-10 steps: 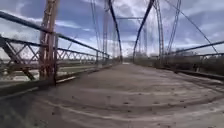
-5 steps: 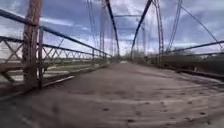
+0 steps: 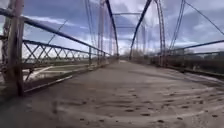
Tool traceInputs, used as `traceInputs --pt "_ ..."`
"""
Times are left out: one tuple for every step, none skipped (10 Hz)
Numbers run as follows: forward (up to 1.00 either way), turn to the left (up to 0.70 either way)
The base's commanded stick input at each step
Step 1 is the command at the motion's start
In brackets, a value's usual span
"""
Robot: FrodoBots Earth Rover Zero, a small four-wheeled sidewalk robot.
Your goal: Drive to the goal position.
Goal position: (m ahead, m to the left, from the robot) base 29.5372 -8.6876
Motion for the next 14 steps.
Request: traceInputs --pt "1.00 -0.01" --pt "1.00 0.00" --pt "1.00 0.00" --pt "1.00 0.01" --pt "1.00 0.01" --pt "1.00 -0.04" --pt "1.00 -0.11" --pt "1.00 -0.09" --pt "1.00 -0.01" --pt "1.00 0.01" --pt "1.00 -0.03" --pt "1.00 -0.10" --pt "1.00 -0.16" --pt "1.00 -0.09"
